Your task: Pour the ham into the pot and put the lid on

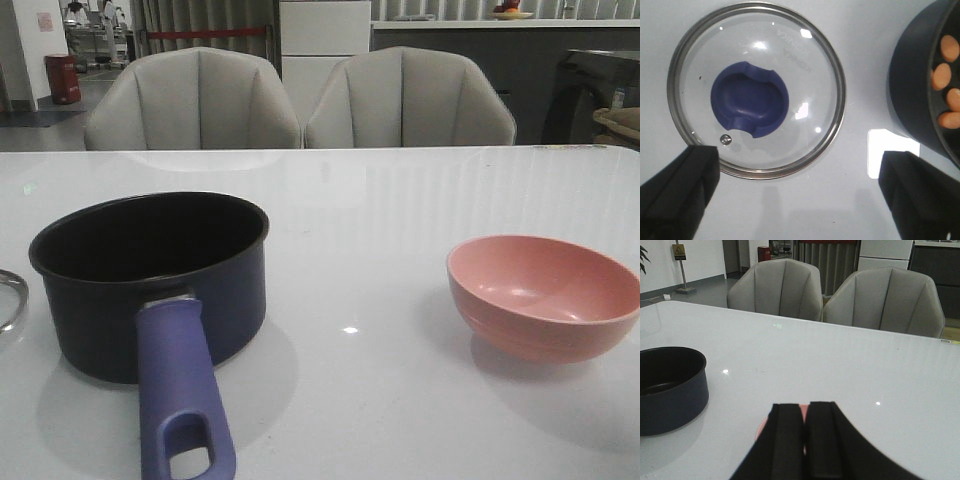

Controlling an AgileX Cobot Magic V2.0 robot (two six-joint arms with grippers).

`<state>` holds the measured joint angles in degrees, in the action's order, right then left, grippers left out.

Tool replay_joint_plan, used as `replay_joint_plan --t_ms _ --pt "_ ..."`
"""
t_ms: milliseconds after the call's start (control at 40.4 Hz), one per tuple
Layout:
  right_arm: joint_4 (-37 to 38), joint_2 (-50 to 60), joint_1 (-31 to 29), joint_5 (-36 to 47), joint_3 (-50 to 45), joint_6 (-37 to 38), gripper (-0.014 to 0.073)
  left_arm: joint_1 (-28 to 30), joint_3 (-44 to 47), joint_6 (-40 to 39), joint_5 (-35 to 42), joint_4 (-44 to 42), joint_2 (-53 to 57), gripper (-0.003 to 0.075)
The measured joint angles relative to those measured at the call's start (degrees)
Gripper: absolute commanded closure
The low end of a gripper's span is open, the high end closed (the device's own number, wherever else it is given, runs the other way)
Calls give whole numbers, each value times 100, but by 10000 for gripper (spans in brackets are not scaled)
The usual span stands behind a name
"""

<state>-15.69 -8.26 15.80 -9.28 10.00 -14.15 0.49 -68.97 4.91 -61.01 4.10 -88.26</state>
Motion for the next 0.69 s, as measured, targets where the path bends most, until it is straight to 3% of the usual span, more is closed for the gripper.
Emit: replay_joint_plan --t_ms 223,693 --pt "0 0 0 0 0 0 444 510 -569 489 -344 434 -734 59" --pt "-8 0 0 0 0 0 444 539 -826 600 -321 322 -1898 59"
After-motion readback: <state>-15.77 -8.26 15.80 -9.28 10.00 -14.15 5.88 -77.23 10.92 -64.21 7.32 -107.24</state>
